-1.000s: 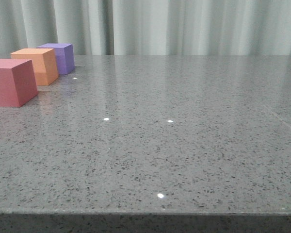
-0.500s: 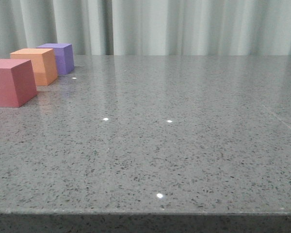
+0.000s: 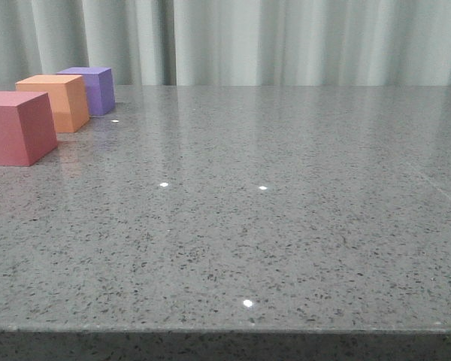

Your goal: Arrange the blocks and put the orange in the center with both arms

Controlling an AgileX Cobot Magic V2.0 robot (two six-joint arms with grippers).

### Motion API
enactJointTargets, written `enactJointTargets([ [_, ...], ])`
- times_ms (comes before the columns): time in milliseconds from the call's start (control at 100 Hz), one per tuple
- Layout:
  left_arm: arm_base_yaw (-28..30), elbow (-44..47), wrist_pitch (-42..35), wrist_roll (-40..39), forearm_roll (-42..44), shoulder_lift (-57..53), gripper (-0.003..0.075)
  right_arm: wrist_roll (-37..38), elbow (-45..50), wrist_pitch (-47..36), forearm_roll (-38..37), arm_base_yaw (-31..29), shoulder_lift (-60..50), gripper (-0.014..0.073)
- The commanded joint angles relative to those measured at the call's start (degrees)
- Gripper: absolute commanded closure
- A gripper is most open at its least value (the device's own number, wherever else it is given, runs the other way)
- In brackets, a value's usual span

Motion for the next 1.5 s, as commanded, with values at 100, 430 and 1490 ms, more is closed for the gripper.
enactJointTargets([
  [100,0.3,2.5,-4.2,0.0,-0.3,-1.8,0.0741,-0.4,-1.4,-4.6,-1.6,-0.3,0.5,0.0662],
  [430,0.3,2.5,-4.2,0.0,-0.3,-1.8,0.0741,-7.0,3.6,-12.7,6.0,-1.3,-1.9,0.0662],
  [1490,0.3,2.5,-4.2,0.0,-0.3,-1.8,0.0741,-11.6,26.1,-33.4,18.3,-6.9,-17.0,0.0662],
])
